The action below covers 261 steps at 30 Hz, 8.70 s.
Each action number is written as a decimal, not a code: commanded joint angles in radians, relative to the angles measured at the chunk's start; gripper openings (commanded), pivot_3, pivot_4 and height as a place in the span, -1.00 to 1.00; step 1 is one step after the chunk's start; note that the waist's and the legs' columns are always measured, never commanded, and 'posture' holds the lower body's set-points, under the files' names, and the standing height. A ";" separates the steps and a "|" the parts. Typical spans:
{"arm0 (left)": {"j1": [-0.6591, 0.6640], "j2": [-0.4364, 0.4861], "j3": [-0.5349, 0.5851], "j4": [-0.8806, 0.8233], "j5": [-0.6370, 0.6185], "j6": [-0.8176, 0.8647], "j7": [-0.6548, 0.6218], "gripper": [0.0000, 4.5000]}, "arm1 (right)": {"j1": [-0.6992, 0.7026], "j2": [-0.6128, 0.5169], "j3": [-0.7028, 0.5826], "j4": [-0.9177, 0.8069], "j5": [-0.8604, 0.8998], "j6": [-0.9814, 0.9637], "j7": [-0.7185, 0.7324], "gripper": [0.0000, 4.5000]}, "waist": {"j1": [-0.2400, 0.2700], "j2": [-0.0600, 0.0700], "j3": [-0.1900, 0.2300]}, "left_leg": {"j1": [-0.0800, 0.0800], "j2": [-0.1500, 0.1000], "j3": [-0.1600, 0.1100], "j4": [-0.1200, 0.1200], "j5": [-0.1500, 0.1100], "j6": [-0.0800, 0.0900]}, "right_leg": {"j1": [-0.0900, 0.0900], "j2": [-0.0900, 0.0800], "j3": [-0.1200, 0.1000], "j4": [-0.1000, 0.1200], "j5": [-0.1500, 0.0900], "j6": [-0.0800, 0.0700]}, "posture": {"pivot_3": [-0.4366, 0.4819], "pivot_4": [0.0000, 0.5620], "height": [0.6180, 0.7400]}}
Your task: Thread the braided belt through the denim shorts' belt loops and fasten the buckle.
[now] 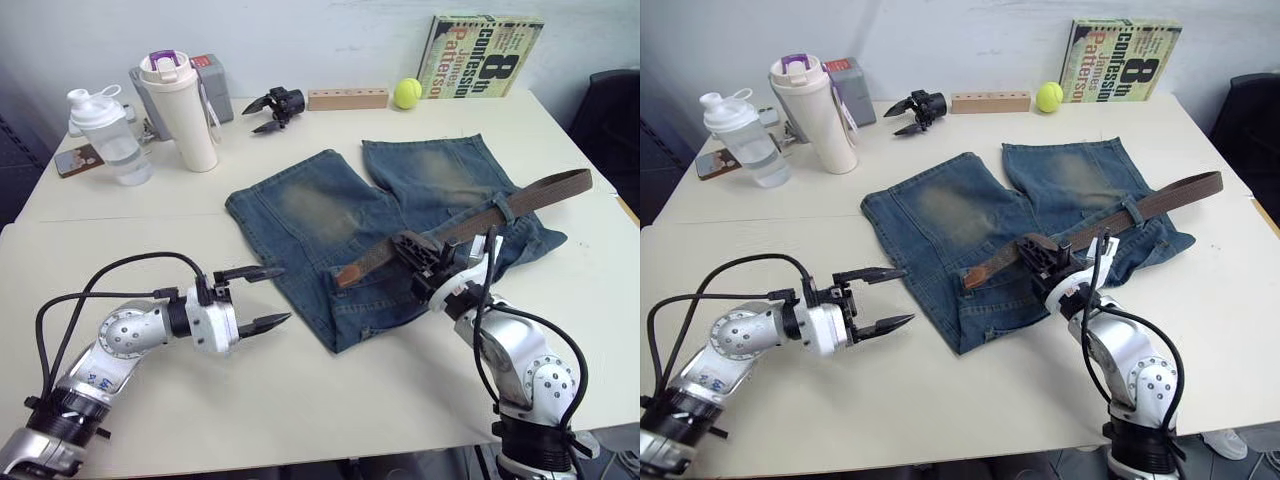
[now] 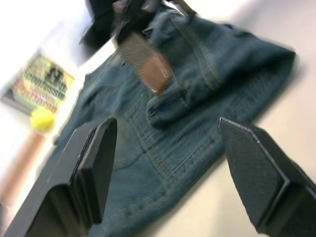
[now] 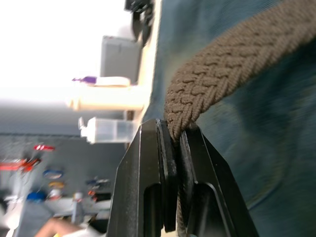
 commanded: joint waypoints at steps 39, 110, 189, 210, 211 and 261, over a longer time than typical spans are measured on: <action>0.014 -0.172 0.169 -0.137 0.044 0.297 -0.187 0.60 | -0.043 0.030 0.198 -0.034 -0.517 0.091 0.177 -1.00 | -0.027 -0.001 -0.001 | 0.001 0.002 -0.004 -0.001 0.000 -0.001 | 0.000 0.003 0.000 0.002 -0.003 -0.005 | -0.05 -0.47 -0.36; -0.184 -0.231 0.150 0.331 0.839 -0.680 0.199 -0.96 | -0.076 0.138 0.175 0.014 -0.696 0.485 0.222 -1.00 | -0.023 -0.019 -0.012 | 0.006 0.004 -0.006 -0.004 -0.003 -0.010 | 0.002 0.003 -0.004 0.007 -0.007 -0.012 | -0.05 -0.47 -0.36; -0.173 0.540 -0.564 0.216 0.415 -0.679 0.865 0.90 | -0.036 -0.222 0.360 -0.179 -1.229 0.463 0.692 -0.57 | -0.004 -0.017 -0.025 | 0.028 0.042 0.023 -0.014 -0.024 -0.030 | -0.006 -0.034 -0.073 -0.024 0.008 -0.038 | -0.05 -0.47 -0.36; -0.137 0.007 -0.289 0.025 0.429 -0.105 0.237 0.90 | -0.055 -0.692 -0.003 -0.260 -1.148 0.347 1.140 0.99 | 0.038 0.004 -0.010 | 0.023 0.030 0.015 -0.012 -0.017 -0.024 | -0.002 -0.035 -0.079 -0.032 0.011 -0.040 | -0.05 -0.47 -0.36; -0.139 -0.013 -0.278 0.023 0.442 -0.098 0.228 0.90 | -0.032 -0.763 0.023 -0.205 -1.234 0.258 1.172 0.99 | 0.038 0.004 -0.010 | 0.023 0.030 0.015 -0.014 -0.017 -0.024 | -0.001 -0.035 -0.078 -0.035 0.012 -0.039 | -0.05 -0.47 -0.36; -0.368 0.112 -0.164 0.797 0.876 -0.488 0.421 -1.00 | -0.167 -0.575 0.453 0.420 -2.188 -0.554 1.217 -0.99 | 0.016 0.013 -0.042 | 0.055 0.015 -0.046 -0.003 -0.033 -0.040 | 0.002 0.022 -0.061 -0.021 0.020 -0.047 | -0.05 -0.47 -0.36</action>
